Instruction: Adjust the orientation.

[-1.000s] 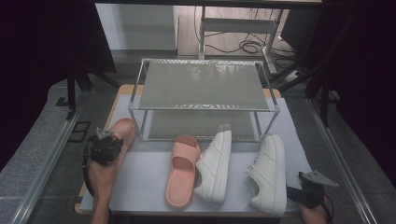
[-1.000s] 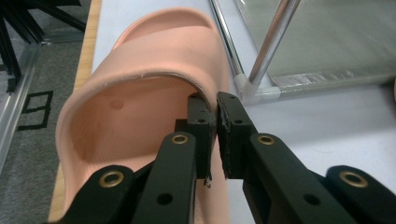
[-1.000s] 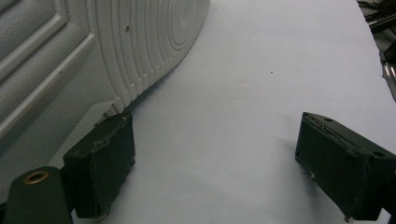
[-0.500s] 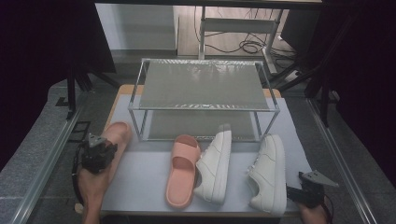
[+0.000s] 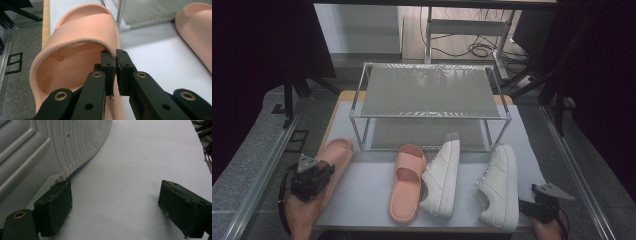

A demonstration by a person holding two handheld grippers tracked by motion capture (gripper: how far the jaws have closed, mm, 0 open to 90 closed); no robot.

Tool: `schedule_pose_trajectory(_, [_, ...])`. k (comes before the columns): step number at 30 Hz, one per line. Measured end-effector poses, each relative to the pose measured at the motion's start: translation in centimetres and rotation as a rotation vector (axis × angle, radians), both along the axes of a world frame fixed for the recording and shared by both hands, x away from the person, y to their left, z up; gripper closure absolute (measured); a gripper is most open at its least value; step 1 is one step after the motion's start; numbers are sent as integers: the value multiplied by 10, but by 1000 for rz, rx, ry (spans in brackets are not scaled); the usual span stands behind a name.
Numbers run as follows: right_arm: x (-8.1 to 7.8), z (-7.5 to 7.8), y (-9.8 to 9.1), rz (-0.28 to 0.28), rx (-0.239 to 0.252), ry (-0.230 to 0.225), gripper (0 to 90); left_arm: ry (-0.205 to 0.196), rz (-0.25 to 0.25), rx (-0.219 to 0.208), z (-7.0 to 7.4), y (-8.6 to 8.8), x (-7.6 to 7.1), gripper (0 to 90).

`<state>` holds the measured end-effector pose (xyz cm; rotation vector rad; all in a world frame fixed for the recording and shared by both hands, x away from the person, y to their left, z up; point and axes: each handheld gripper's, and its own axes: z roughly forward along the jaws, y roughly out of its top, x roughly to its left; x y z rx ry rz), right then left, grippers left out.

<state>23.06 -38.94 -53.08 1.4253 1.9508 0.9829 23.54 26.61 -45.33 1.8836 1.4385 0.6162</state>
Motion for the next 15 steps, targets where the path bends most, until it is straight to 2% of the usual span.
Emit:
schedule_pose_trajectory(8, [0,0,0,0,0,0,121,8,-28,-6,0,-2,-22,854])
schedule_pose_trajectory(15, [0,0,0,-1,0,0,121,5,-74,-16,3,-8,-38,853])
